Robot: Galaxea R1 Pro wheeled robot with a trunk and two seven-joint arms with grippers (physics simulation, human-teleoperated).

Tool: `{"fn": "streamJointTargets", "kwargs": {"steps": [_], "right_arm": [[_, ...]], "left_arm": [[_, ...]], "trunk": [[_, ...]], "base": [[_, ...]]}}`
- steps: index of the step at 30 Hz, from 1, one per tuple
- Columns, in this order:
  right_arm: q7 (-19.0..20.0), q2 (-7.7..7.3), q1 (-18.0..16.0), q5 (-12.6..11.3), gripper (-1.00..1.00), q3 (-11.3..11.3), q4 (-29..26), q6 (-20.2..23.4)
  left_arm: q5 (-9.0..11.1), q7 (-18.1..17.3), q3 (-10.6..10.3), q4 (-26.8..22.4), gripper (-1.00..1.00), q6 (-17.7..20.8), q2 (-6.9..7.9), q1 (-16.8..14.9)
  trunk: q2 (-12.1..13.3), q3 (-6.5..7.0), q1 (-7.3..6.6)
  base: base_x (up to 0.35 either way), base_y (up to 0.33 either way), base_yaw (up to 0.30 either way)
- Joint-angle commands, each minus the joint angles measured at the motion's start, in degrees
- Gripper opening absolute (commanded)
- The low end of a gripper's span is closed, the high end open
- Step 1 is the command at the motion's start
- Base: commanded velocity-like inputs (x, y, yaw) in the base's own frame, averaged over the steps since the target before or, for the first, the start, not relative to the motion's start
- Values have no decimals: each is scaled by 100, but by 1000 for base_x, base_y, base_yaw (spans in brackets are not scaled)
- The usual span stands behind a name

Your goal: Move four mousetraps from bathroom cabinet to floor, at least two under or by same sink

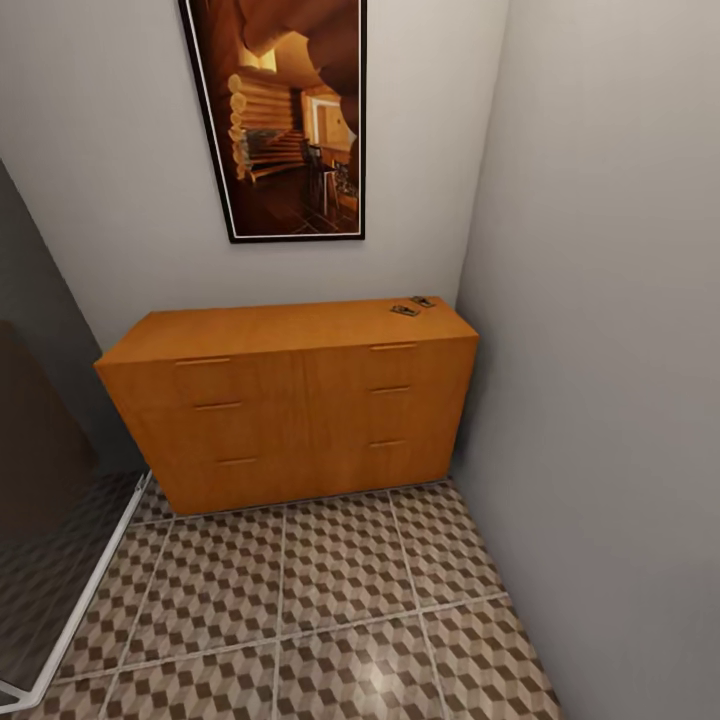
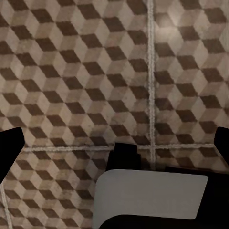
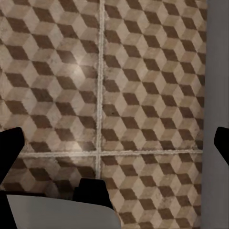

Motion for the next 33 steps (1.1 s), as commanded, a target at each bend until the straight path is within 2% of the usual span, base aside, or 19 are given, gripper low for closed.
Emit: {"fn": "streamJointTargets", "kwargs": {"steps": [1,12,15,17,18,21,22,24,25,26,27,30,31,32,33], "right_arm": [[-14,4,-3,-52,100,46,4,-20],[-28,-34,-3,-71,100,30,16,7],[-81,-68,-95,-70,100,-14,-27,2],[-164,-61,-282,-65,100,-20,-102,39],[-252,-58,-504,-59,100,-21,-195,90],[-368,-49,-896,-49,100,-18,-377,320],[-415,-47,-1136,-38,100,-17,-518,624],[-440,-51,-1343,-34,100,-16,-688,1040],[-451,-61,-1538,-39,100,-18,-922,1512],[-453,-68,-1638,-42,100,-23,-1071,1754],[-458,-95,-1834,-49,100,-33,-1440,2221],[-472,-190,-2061,-55,100,-73,-2137,2839],[-480,-269,-2152,-57,100,-121,-2668,3234],[-485,-310,-2185,-58,100,-152,-2953,3438],[-493,-395,-2231,-59,100,-230,-3533,3879]], "left_arm": [[39,40,-46,-29,100,-35,5,-9],[59,26,-44,6,100,-85,-1,-3],[64,18,-5,227,100,-118,-12,5],[61,16,5,529,100,-119,-76,-22],[59,18,9,772,100,-113,-165,-85],[58,24,12,1047,100,-94,-295,-298],[57,29,13,1145,100,-79,-356,-508],[57,34,14,1203,100,-56,-396,-744],[57,36,15,1241,100,-18,-421,-999],[56,37,15,1254,100,15,-430,-1131],[58,39,15,1273,100,116,-443,-1402],[57,40,20,1288,100,381,-463,-1809],[57,39,21,1292,100,617,-484,-2073],[57,38,22,1293,100,745,-501,-2203],[56,37,23,1298,100,1002,-550,-2458]], "trunk": [[-3,-5,0],[-3,-5,0],[-3,-5,0],[-3,-5,0],[-3,-5,0],[-3,-5,0],[-3,-5,0],[-3,-5,0],[-3,-5,0],[-3,-5,0],[-3,-5,0],[-3,-5,0],[-3,-5,0],[-3,-5,0],[-3,-5,0]], "base": [[20,0,0],[5,0,0],[0,0,0],[0,0,0],[0,0,0],[0,0,0],[0,0,0],[0,0,0],[0,0,0],[0,0,0],[0,0,0],[0,0,0],[0,0,0],[0,0,0],[0,0,0]]}}
